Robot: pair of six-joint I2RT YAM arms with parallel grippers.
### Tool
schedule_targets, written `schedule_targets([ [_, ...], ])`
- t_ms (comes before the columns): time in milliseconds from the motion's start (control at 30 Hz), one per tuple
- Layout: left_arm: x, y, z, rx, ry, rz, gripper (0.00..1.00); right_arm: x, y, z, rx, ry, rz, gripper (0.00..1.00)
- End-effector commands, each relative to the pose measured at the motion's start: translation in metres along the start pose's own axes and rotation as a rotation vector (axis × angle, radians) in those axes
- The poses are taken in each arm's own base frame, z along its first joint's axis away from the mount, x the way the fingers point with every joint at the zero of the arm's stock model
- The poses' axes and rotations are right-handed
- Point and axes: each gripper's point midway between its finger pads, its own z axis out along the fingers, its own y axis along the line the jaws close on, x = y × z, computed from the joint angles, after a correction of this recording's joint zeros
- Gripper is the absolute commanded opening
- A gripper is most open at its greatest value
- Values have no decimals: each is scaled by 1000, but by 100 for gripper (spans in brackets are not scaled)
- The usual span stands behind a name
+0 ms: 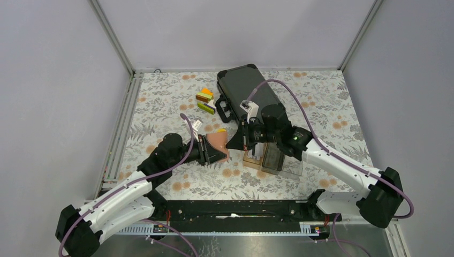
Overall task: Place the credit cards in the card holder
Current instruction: Close the card holder.
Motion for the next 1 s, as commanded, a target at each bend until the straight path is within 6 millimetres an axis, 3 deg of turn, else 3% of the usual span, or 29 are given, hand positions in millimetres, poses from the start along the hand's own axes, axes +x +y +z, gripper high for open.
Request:
schedule_targets([
  [0,-27,-28,-1,81,-66,69,0,-6,14,7,-49,-2,-25,0],
  [667,-26,-29,0,86,-58,68,0,0,-12,27,139,30,-10,0],
  [967,-24,-28,1,85,-46,66,0,-1,0,43,109,30,-7,0],
])
